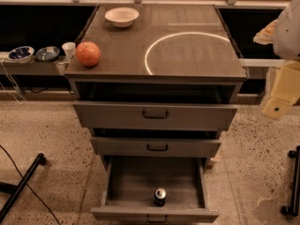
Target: Pick pepsi can from bottom drawer and place on counter
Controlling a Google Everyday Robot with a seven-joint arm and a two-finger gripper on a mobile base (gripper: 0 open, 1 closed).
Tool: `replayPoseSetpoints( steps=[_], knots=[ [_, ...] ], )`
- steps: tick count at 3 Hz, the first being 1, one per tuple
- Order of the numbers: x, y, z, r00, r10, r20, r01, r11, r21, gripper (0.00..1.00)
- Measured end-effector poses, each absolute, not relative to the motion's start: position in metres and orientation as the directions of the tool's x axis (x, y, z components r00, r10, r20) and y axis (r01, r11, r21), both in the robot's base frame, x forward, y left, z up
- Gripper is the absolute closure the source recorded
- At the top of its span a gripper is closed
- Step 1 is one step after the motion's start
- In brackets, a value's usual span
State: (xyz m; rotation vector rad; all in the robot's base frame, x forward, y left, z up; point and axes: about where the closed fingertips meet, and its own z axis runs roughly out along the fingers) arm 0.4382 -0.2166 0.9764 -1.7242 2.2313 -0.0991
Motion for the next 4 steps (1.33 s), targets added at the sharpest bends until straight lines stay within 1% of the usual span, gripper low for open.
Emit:
replayPoseSetpoints(
  steps=[1, 2, 4],
  knots=[
    [0.438, -0.217, 0.976, -0.221, -0.953, -0.207, -0.931, 0.270, -0.246, 0.00],
    [0.436, -0.211, 0.949, -0.209, -0.953, -0.221, -0.938, 0.259, -0.229, 0.00],
    [0.404, -0.152, 0.816, -0.082, -0.925, -0.372, -0.978, 0.146, -0.147, 0.00]
  ],
)
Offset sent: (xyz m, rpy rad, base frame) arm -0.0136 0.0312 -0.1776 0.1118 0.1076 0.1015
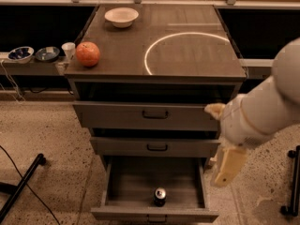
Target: Pick pepsi can from bottom drawer and place on counter
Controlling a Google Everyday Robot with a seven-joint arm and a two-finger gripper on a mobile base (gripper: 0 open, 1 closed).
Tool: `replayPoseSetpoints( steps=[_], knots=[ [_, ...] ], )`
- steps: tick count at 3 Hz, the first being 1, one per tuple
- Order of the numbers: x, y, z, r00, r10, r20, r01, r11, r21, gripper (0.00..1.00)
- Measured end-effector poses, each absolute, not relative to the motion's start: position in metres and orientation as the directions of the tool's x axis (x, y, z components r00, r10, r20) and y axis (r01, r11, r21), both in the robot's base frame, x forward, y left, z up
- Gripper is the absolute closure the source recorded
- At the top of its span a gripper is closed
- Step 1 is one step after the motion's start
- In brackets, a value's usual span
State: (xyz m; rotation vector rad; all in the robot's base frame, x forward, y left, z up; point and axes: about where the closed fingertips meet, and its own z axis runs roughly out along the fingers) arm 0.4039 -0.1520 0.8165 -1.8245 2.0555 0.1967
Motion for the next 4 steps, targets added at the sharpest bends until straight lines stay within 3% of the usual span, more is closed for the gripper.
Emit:
replayPoseSetpoints(
  steps=[1, 4],
  knots=[
    [0.386, -0.149, 0.786, -0.066, -0.929, -0.365, -0.988, 0.113, -0.109, 0.00],
    [0.453, -0.124, 0.655, -0.038, -0.801, -0.598, -0.980, 0.148, -0.136, 0.00]
  ],
)
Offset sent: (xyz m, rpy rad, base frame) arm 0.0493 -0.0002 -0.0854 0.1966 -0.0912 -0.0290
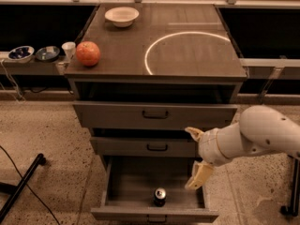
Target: Pick pepsi can from bottom drawer and place on counter
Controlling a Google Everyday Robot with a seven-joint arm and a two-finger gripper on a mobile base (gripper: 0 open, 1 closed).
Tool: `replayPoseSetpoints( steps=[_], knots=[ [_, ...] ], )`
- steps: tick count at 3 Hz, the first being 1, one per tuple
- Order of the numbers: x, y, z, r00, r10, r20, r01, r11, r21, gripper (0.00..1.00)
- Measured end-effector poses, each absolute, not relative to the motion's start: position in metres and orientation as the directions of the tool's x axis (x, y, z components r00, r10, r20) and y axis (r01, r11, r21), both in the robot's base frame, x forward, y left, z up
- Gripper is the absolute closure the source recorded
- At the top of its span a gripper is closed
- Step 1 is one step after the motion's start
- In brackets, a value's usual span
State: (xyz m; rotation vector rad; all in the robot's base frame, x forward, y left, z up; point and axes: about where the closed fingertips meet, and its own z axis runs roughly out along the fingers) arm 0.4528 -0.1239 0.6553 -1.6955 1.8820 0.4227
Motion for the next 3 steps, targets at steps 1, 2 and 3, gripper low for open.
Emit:
replayPoseSetpoints(
  steps=[1, 2, 3],
  knots=[
    [0.454, -0.121, 0.609, -0.012, -0.726, -0.688, -0.985, 0.126, -0.116, 0.00],
    [0.449, -0.120, 0.590, 0.015, -0.710, -0.704, -0.989, 0.095, -0.117, 0.00],
    [0.449, -0.120, 0.591, 0.016, -0.710, -0.704, -0.988, 0.095, -0.118, 0.00]
  ],
)
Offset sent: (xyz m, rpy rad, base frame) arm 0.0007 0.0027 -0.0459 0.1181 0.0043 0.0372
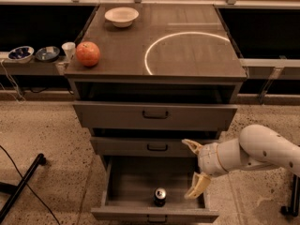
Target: Pick pepsi can from bottom drawer and place on counter
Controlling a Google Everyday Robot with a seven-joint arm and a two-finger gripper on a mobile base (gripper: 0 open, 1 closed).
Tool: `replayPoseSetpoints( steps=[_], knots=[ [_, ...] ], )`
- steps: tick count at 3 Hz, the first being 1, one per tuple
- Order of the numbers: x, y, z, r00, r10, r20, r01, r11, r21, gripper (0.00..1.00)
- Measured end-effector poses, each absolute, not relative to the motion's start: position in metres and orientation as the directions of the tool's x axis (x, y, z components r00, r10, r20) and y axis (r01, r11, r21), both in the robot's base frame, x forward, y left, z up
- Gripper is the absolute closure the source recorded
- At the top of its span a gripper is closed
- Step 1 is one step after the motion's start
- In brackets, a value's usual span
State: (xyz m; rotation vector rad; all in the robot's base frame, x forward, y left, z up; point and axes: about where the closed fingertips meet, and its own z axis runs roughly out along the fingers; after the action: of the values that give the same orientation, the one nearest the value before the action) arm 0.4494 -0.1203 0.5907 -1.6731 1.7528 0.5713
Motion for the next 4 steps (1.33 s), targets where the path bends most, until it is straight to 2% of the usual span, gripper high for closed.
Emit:
replayPoseSetpoints(
  steps=[2, 4],
  knots=[
    [0.456, -0.105, 0.506, 0.004, -0.645, -0.765, -0.989, 0.110, -0.097, 0.00],
    [0.465, -0.071, 0.423, 0.005, -0.633, -0.774, -0.994, 0.079, -0.071, 0.00]
  ],
)
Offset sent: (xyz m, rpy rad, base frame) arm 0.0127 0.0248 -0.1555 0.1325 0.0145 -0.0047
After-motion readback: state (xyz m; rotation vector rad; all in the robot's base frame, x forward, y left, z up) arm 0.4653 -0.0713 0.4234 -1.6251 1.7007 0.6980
